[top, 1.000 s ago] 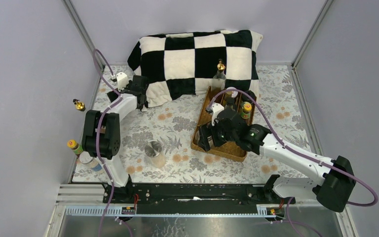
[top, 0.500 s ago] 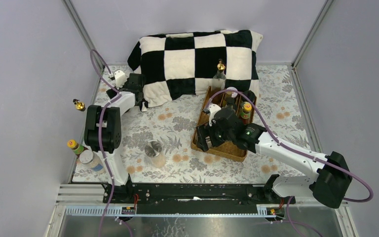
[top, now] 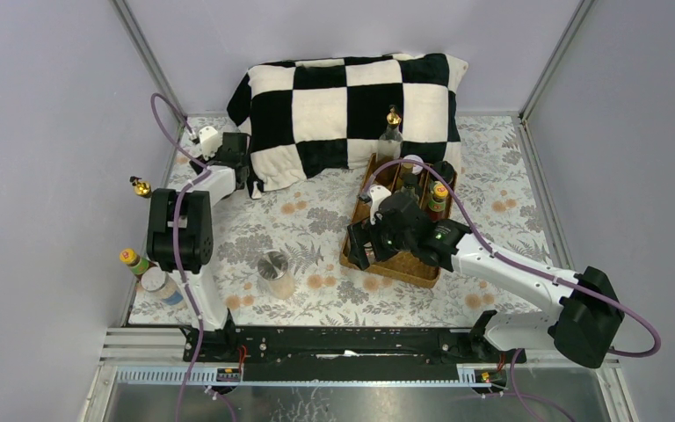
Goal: Organize the condiment bottles
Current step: Pick up the bottle from the corner of the board, then place the bottle in the storage box.
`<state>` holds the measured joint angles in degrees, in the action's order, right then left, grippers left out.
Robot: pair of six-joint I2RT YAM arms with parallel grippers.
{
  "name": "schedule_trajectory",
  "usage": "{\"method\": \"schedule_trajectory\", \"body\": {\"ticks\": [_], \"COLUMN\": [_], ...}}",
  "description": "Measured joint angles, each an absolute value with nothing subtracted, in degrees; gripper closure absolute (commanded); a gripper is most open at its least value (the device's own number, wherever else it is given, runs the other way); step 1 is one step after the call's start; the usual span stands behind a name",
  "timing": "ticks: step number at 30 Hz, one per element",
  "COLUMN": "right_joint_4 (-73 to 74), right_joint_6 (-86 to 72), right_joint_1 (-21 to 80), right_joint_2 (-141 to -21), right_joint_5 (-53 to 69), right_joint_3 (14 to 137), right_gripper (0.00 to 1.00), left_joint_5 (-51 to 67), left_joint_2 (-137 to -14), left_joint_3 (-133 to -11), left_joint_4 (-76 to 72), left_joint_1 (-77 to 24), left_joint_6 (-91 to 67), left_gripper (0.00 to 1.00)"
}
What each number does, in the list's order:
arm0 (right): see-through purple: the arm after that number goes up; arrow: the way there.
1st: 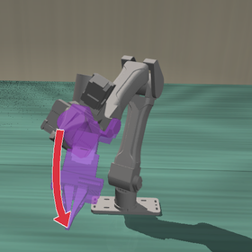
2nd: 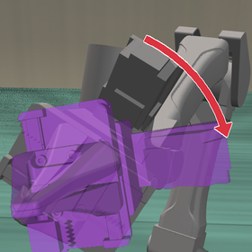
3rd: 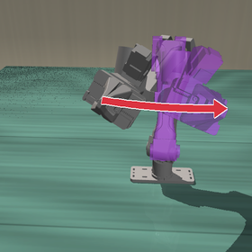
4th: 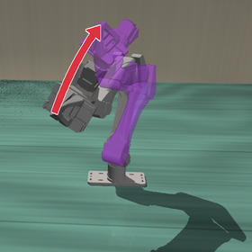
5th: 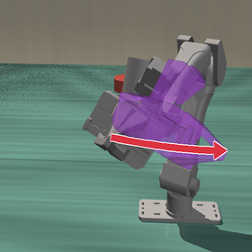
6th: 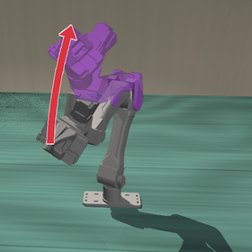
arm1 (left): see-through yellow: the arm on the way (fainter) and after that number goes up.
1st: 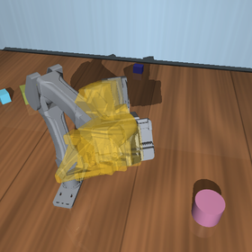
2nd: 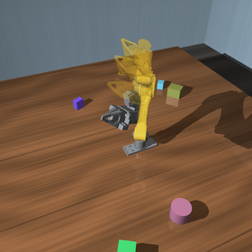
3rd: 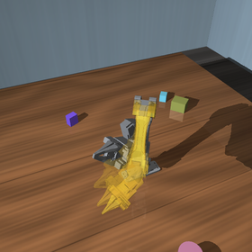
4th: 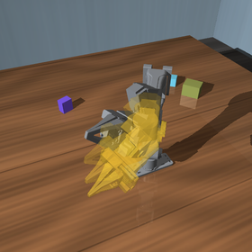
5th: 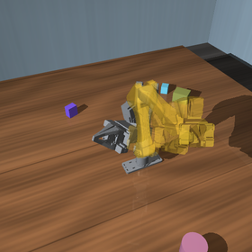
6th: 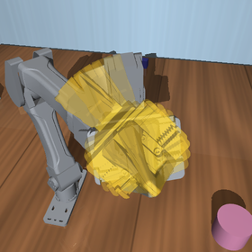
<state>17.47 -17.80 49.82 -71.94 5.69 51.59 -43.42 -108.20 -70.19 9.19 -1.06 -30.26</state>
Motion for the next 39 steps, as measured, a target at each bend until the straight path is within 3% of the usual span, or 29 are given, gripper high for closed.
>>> {"method": "schedule_trajectory", "body": {"ticks": [10,22,29,39], "right_joint_4": [17.4,20.7,22.8,25.6], "right_joint_6": [-18.2,-18.5,-18.9,-18.9], "right_joint_1": [49.8,49.8,49.8,49.8], "right_joint_2": [-71.4,-65.0,-62.0,-59.9], "right_joint_5": [5.7,4.2,2.9,0.4], "right_joint_3": [51.6,52.5,52.6,53.4], "right_gripper": [0.07,0.07,0.07,0.07], "left_joint_5": [-41.3,-40.8,-40.8,-41.1], "left_joint_2": [-100.8,-96.4,-96.2,-97.6], "left_joint_3": [-61.1,-59.1,-65.2,-79.6], "left_joint_4": [7.8,15.2,21.8,23.2], "left_joint_1": [-4.8,-26.7,-39.2,-43.1], "left_joint_6": [-30.8,-33.1,-32.9,-27.8], "left_gripper": [0.58,0.61,0.61,0.62]}}
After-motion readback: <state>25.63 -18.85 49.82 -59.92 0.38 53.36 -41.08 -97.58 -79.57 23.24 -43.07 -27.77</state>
